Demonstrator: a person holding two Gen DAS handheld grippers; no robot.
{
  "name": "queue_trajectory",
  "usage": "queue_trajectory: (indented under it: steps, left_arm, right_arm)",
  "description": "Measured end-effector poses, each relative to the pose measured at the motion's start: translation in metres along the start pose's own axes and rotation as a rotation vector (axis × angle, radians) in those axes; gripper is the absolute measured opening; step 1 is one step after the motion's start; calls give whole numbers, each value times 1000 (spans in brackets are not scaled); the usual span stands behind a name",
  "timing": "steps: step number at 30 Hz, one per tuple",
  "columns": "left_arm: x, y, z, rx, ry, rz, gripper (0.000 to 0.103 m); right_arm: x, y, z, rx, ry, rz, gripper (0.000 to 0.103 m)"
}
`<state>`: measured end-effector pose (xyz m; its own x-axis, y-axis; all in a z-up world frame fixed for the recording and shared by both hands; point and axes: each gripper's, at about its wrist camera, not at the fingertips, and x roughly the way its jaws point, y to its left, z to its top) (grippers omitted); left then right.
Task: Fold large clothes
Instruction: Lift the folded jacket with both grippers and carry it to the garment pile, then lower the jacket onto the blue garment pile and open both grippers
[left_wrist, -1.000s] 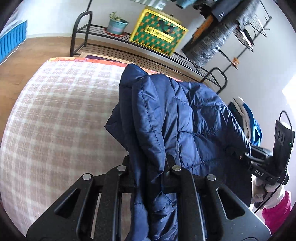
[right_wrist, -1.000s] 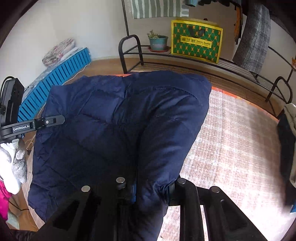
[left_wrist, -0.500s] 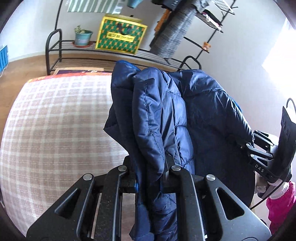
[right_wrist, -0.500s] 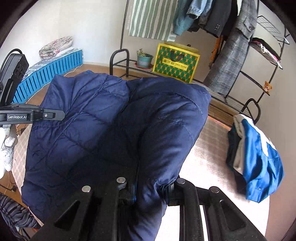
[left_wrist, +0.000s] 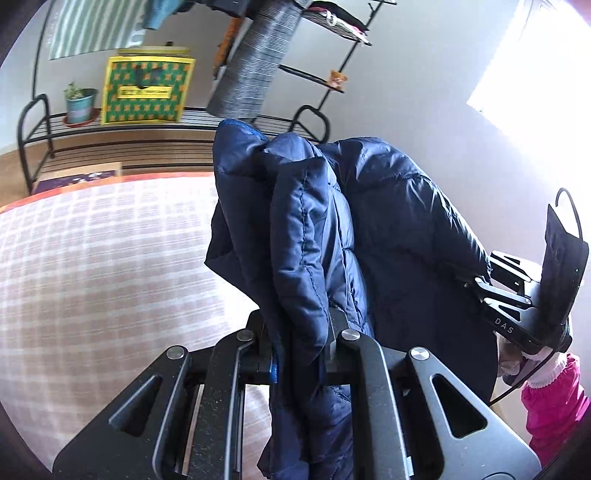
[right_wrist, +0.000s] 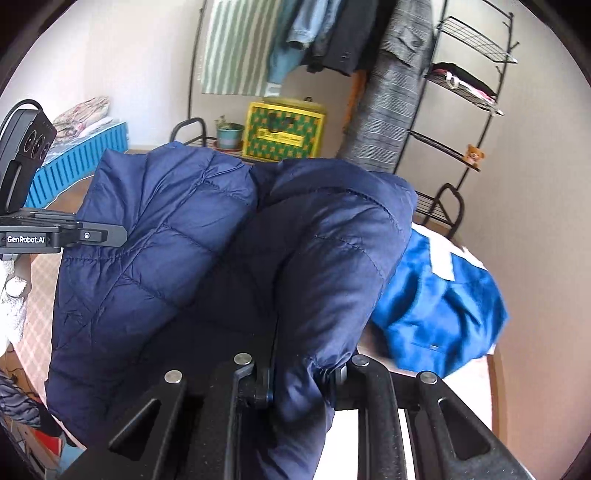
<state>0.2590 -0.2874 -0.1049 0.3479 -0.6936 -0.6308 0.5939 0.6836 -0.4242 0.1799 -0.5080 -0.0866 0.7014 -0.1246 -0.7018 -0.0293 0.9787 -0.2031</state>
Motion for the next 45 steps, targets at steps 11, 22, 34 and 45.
queue_trajectory:
  steps: [11, 22, 34, 45]
  left_arm:
    - [116, -110, 79, 99, -29, -115, 12]
    - [218, -126, 184, 90, -121, -100, 12]
    - [315, -91, 195, 6, -50, 140, 20]
    - [303, -89, 184, 70, -77, 228, 55]
  right_arm:
    - [1, -133, 13, 34, -27, -196, 17]
    - [54, -229, 70, -12, -93, -352, 17]
    - [172, -291, 73, 93, 53, -424, 39]
    - [153, -305, 46, 219, -7, -439, 53]
